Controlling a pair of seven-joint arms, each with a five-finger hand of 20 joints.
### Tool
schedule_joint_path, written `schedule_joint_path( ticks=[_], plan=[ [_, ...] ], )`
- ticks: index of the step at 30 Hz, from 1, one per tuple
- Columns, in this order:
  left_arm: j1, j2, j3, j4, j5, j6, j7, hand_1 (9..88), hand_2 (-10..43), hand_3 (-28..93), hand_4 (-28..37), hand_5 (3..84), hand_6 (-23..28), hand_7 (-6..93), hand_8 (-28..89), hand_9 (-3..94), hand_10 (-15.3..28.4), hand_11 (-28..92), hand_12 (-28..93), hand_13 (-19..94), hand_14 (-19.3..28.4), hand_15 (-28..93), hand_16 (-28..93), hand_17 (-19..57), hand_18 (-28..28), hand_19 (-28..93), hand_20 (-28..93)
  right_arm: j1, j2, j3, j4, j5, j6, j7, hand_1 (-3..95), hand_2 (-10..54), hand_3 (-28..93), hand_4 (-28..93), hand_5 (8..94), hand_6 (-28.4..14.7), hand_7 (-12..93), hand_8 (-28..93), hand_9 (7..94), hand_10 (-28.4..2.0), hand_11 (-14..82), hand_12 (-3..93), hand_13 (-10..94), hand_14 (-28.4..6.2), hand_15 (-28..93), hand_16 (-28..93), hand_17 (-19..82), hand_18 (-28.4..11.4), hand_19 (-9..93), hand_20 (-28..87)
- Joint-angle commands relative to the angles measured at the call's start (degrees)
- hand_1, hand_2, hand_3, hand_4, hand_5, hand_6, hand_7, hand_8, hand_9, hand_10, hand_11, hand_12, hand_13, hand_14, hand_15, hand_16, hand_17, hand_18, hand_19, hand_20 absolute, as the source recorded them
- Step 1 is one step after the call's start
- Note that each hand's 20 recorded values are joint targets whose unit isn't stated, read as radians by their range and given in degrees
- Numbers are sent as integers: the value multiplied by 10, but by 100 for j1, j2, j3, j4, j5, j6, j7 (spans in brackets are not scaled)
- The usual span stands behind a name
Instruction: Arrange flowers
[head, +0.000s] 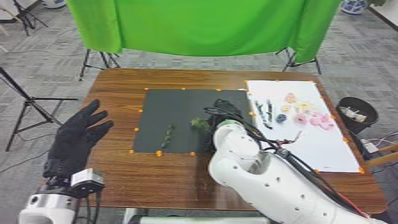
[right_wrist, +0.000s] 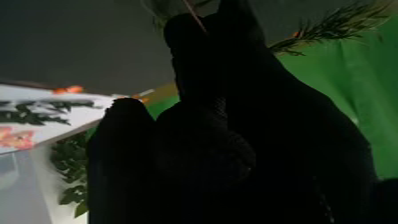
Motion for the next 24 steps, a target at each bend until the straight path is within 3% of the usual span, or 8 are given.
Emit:
schedule_joint_path(
  ticks=[1,5,8,12,16,19,24],
  plan=[
    [-136,-19,68,34,84,-52,-165,283,67,656,-241,355,80,119,-87,291,159,283,102,175,211,541,-106,-109,176,395,139,-3,-196,-57,8,56,-147,-16,635,-95,714,-283,869,-65,158,208,937,-103,288,225,937,6,710,120,764,-105,932,346],
    [-196,-27,128,26,129,-38,-227,285,68,654,-242,355,80,119,-87,291,159,283,102,175,212,544,-106,-109,176,395,140,-73,-285,-45,-2,33,-189,-96,624,-95,699,-263,859,-58,163,184,937,-100,294,216,937,2,708,118,767,-107,932,329],
    [-193,16,147,10,83,8,-206,285,69,654,-241,355,80,119,-87,291,159,283,102,175,212,544,-107,-109,176,395,140,-117,-341,-27,-9,16,-289,-143,605,-95,683,-262,860,-58,162,174,937,-102,301,211,937,1,708,116,771,-109,932,323],
    [-195,-23,128,9,142,-12,-285,287,71,653,-238,356,80,119,-88,292,159,283,102,175,212,544,-108,-109,177,396,140,-113,-360,-39,-20,59,-335,-102,588,-95,669,-258,850,-64,157,158,937,-103,303,198,937,0,707,113,773,-109,932,313],
    [-219,-30,158,19,162,-24,-304,288,71,654,-235,357,81,118,-87,292,159,283,102,175,212,544,-108,-109,177,396,141,-123,-377,-45,14,34,-383,-108,575,-95,661,-257,837,-73,154,152,937,-108,289,199,937,-1,700,111,772,-107,932,305],
    [-231,66,201,9,72,23,-218,291,73,652,-234,358,82,117,-87,294,163,283,103,177,215,547,-108,-109,177,397,141,-118,-400,-38,5,76,-381,-125,561,-95,654,-253,828,-79,151,148,937,-113,278,197,937,-1,696,110,771,-104,932,297],
    [-200,44,158,-8,125,37,-283,299,81,642,-228,357,84,115,-86,296,167,278,103,178,220,549,-108,-111,182,401,141,-114,-407,-62,-64,119,-366,-101,536,-95,643,-242,819,-81,151,142,937,-121,277,183,937,2,686,110,770,-100,932,282]
  ],
)
